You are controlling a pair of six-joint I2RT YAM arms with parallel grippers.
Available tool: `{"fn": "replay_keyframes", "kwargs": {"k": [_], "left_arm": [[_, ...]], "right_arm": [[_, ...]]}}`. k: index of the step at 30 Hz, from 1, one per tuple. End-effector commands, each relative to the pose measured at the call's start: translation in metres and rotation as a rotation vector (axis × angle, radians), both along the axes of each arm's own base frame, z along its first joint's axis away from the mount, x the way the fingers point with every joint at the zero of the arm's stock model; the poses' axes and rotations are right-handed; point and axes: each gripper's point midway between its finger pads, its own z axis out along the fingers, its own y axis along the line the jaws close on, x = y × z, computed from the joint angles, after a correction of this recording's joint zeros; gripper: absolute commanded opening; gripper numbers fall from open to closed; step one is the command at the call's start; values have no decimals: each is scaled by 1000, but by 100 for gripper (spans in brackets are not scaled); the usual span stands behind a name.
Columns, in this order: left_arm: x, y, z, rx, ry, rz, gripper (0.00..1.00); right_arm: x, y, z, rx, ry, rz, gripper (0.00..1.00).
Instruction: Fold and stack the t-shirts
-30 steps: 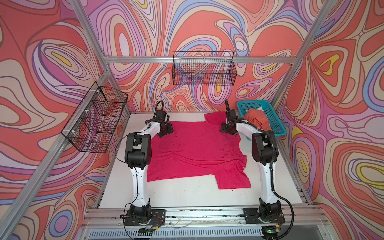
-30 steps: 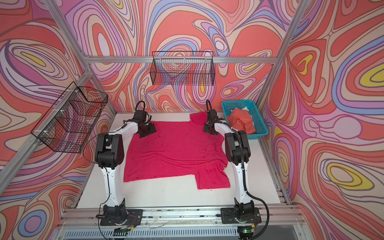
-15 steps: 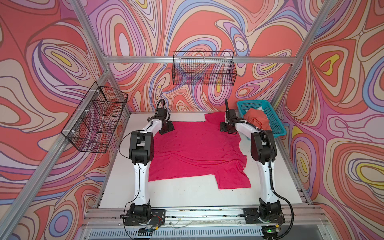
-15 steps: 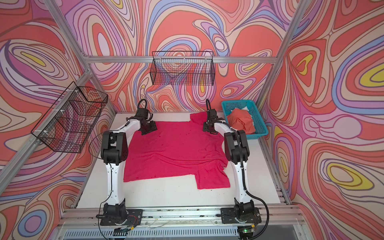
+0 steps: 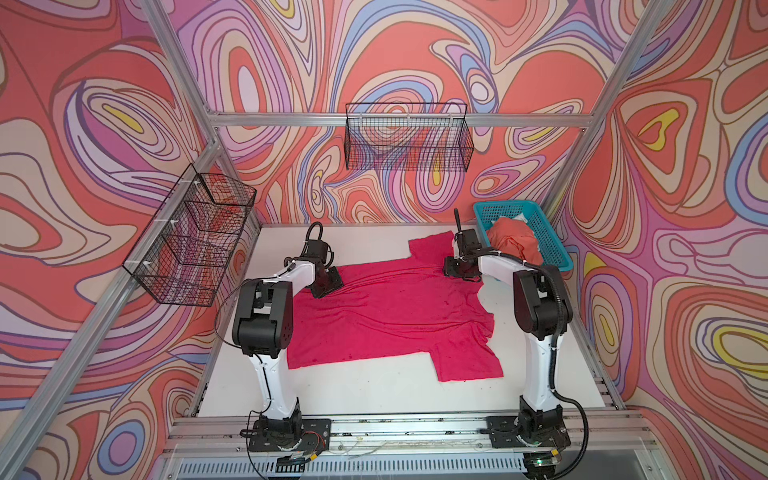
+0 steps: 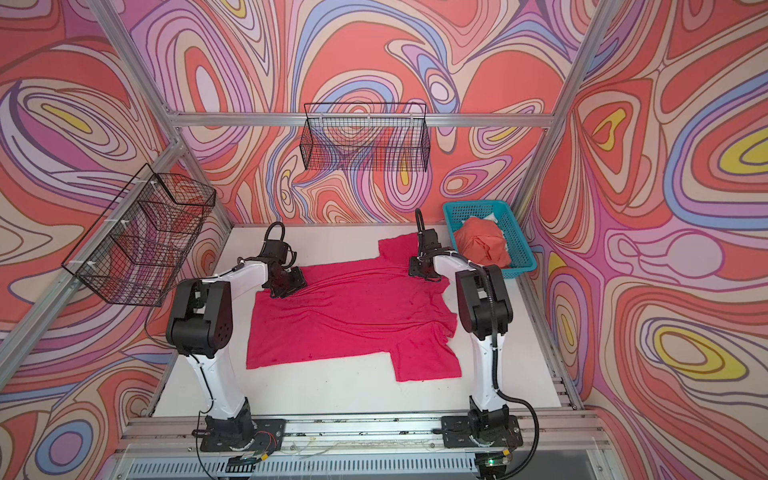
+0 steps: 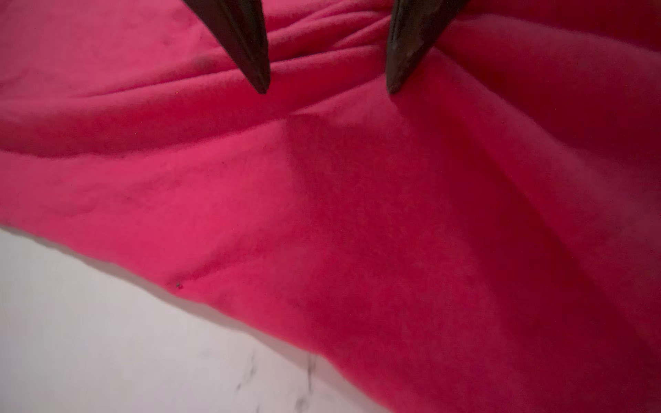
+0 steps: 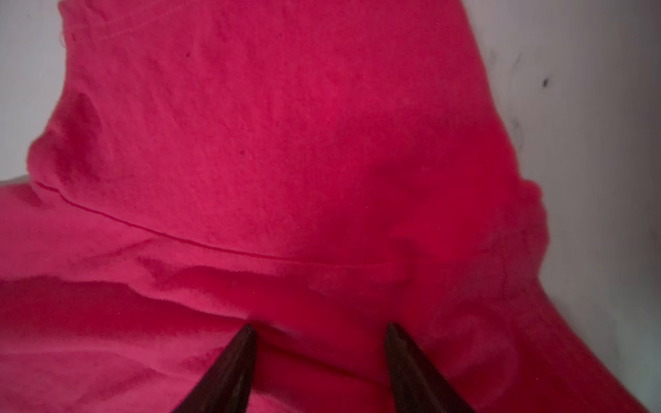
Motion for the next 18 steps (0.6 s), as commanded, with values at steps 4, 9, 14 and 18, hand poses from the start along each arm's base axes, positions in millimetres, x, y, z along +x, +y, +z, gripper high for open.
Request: {"fn": "replay_keyframes", "kwargs": {"k": [4,9,14,18], "left_arm": [[-64,10,-33,22,180,36,55],[-71,11,-37,23,180,48,55],[-70,7,-37,8,187,42,55],[-76,2,-35,4,199,31,55]], "right_arm": [[-79,5,-37,-15,236,26,62],[-104,7,-41,-4,256,21,62],[-114,8,-36,5,252,11,62],[-127,5,-38,-5,276,13,61]]}}
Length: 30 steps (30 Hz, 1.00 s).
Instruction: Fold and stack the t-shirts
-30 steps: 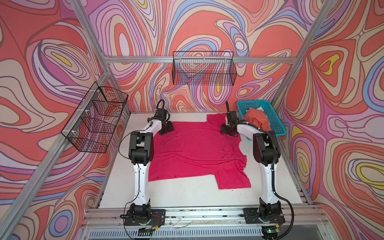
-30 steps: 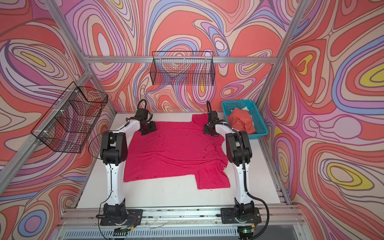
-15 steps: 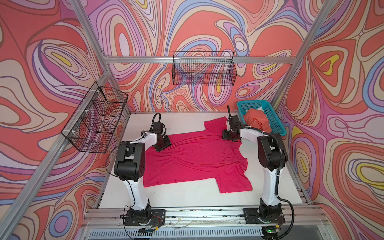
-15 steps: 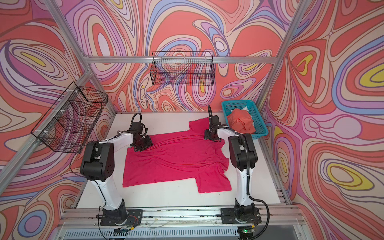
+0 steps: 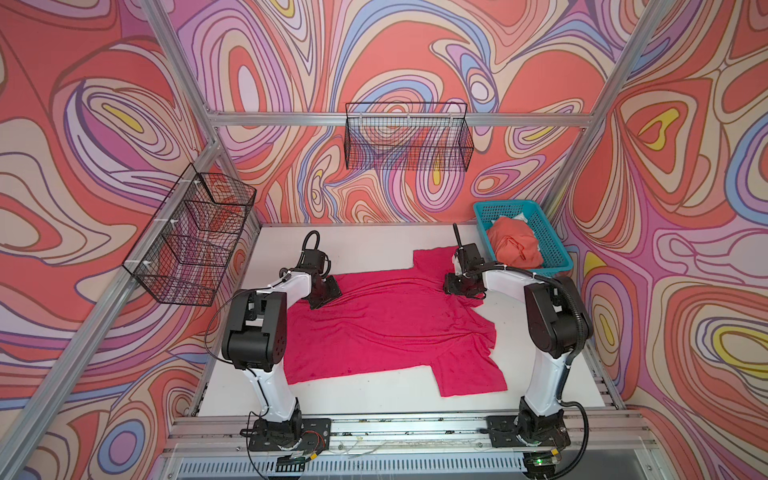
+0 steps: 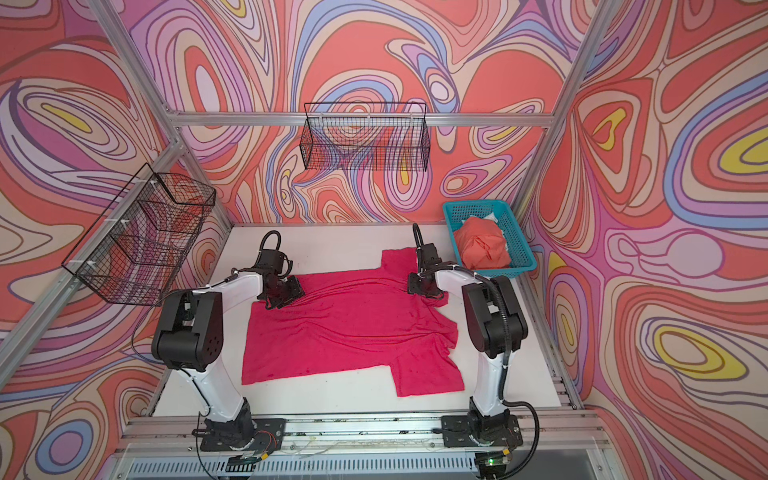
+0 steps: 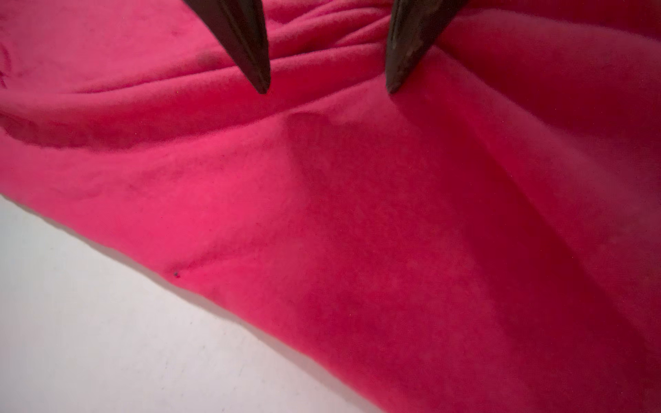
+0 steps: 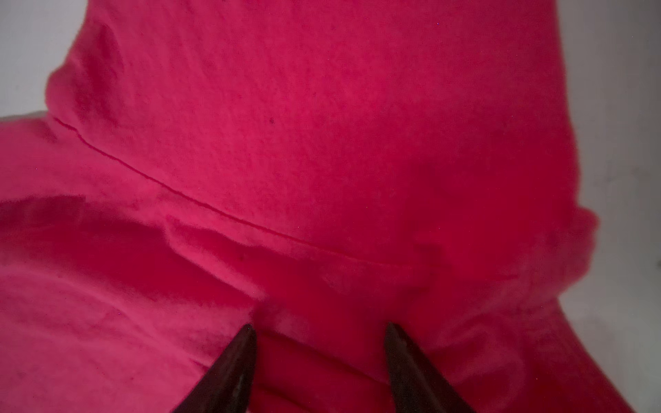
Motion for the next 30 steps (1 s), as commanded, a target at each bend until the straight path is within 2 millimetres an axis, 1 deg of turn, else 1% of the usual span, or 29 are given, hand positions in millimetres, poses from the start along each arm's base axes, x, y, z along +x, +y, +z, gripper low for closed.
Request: {"fn": "replay_keyframes", "kwargs": {"k": [1,5,11,15,19,21,22,24,26,28,30], "left_arm": [[-51,0,-34,11,204,13,55],[-66,0,-34,7,220,21,55],[-80,2,-32,10,238,23,55],[-83,0,-32,2,235,25,55],[-79,-1,-29,2,223,26,55],[-74,-1,-26,0,206,30,55],[-70,-2,-24,-1,195,30,55],[-59,-4,-16,-12,161,28,57],[-44,-9,-3,-29,119,20,59],[-31,-12,12,-42,77,13,61],[-19,-17,28,-55,34,1,64]], "right_arm": [[-56,-7,-36,-31,206,-2,62],[-71,-14,-40,-62,232,1,62],[-85,-22,-37,-89,247,9,62],[-87,-23,-35,-93,247,6,62],[-89,-20,-31,-74,245,5,62],[-81,-17,-21,-59,216,6,62],[-72,-16,-10,-54,181,0,62],[-48,-16,16,-57,93,-25,63],[-20,-16,41,-53,17,-47,63],[4,-19,55,-40,-31,-70,63],[28,-22,63,-40,-67,-91,63]]}}
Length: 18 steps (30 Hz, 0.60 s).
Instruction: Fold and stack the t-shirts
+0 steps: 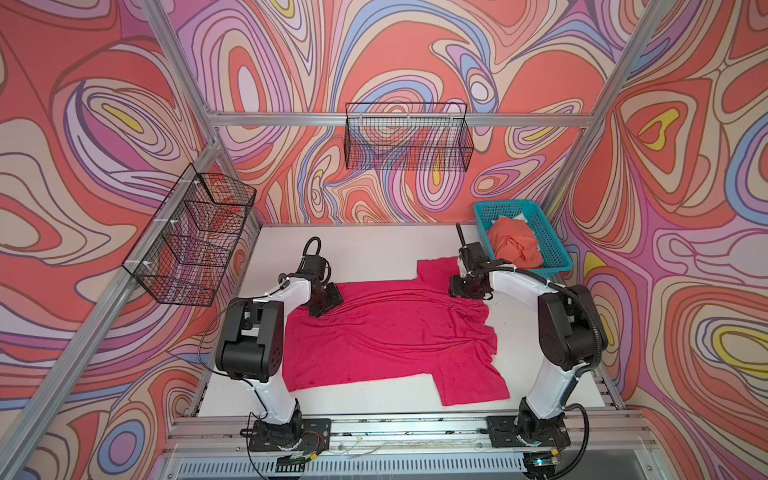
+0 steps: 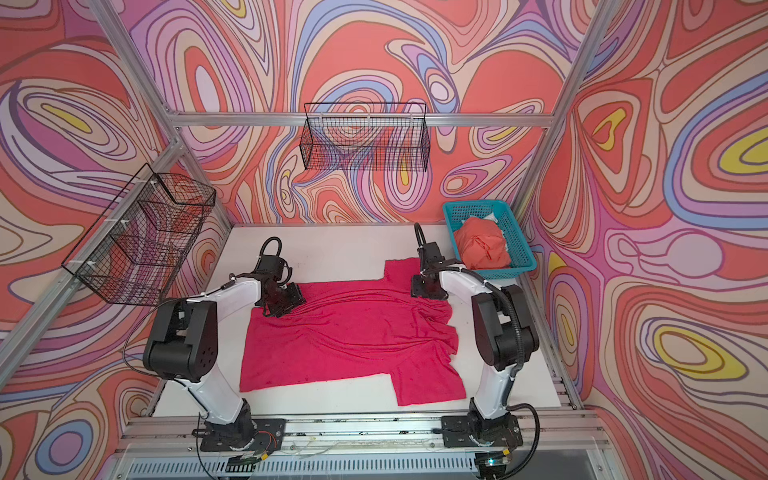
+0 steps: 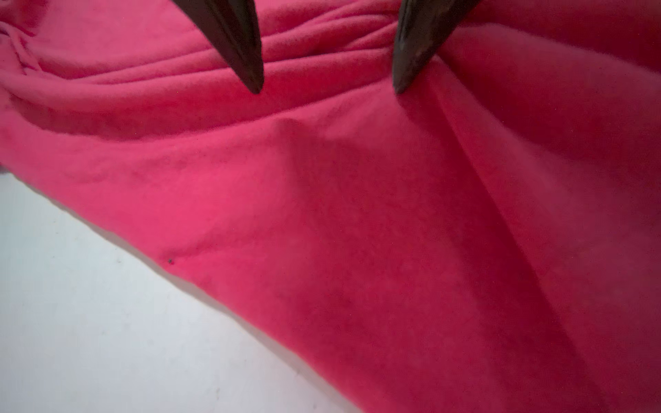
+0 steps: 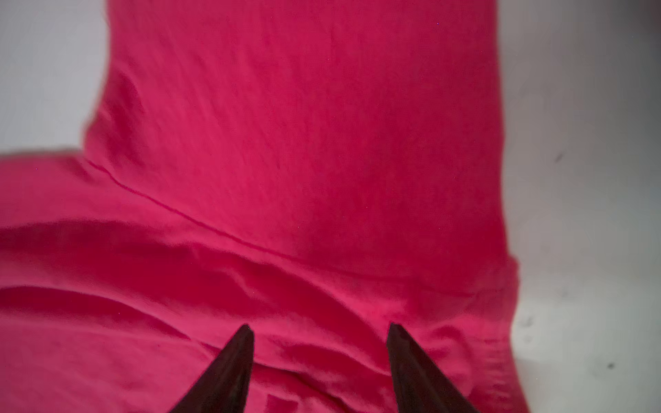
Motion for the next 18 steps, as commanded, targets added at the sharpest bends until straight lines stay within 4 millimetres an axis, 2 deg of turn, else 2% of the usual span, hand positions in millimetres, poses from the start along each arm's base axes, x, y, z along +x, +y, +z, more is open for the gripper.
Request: {"fn": "replay_keyframes", "kwargs": {"k": [1,6,10,13,18], "left_arm": [[13,-8,24,-23,-29,-13,66],[23,-12,54,-28,-99,-30,69],[20,-13,61,-33,-110,-37,72],[16,-12,62,-34,-108,-36,73],[12,-13,61,-39,-104,-36,74]], "right_arm": [[43,-12,18,-18,-79,-56,63],[92,-20,16,-48,-141,-101,63],[118,-36,6,-86,-161,-158,62],[131,-51,-2,-112,-175,-205,60],[140,-70,-13,-94,-183,-263,46]]}}
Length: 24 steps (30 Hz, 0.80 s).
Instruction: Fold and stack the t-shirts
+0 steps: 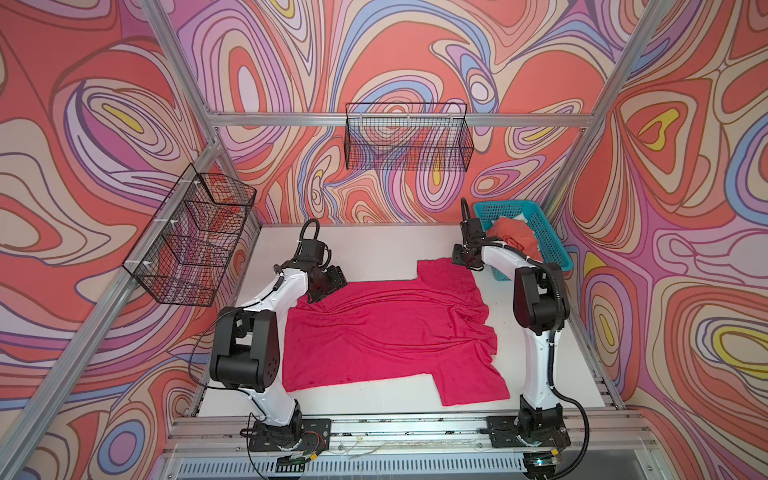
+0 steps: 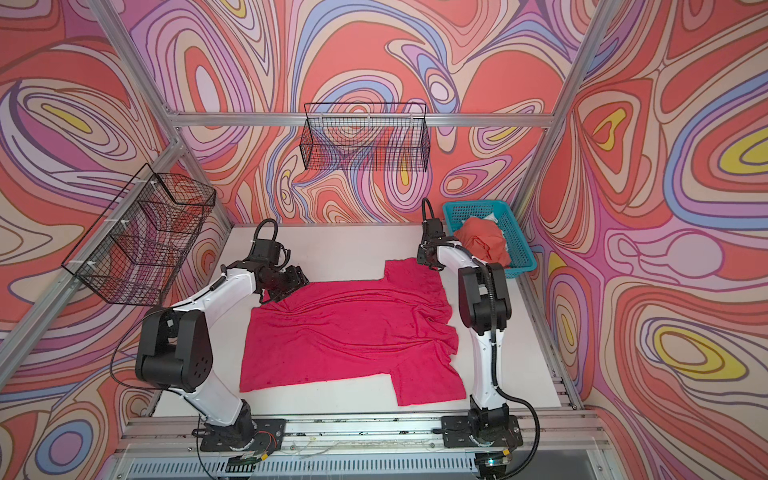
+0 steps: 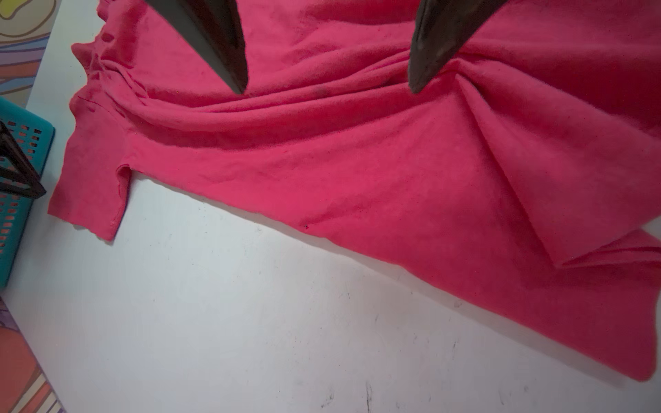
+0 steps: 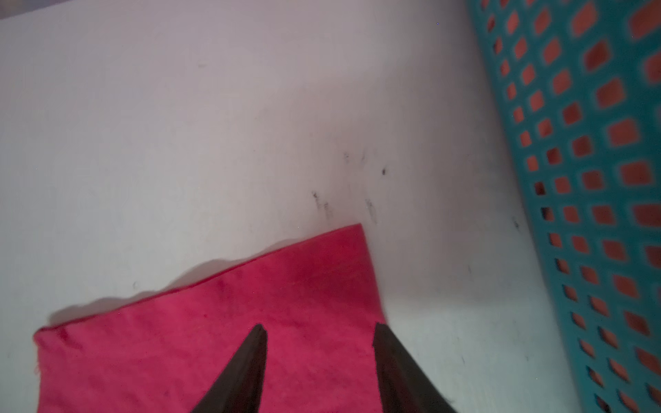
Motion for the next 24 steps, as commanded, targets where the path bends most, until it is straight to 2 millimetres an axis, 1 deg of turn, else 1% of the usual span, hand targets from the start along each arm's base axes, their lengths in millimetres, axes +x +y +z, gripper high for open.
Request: {"fn": "replay_keyframes", "kwargs": {"k": [1,9,16,20,24], "left_arm": [[-13,-1,0,-1,27,-13,74],[-13,-2,-3,-10,33,-8,74],[-17,0,-5,-3,40,-6,75],[-18,0,-6,-1,43,-6,75],[-18,0,-5,-3,41,-6,75]], "right_arm": [[18,-20,7,-3,-60,-70,44],[28,-23,-14,1,-48,-82,42],[33,-22,-29,9,-37,-97,32],[33,-22,-35,9,-28,-98,30],[33,-21,-38,13,-22,-92,20]]}}
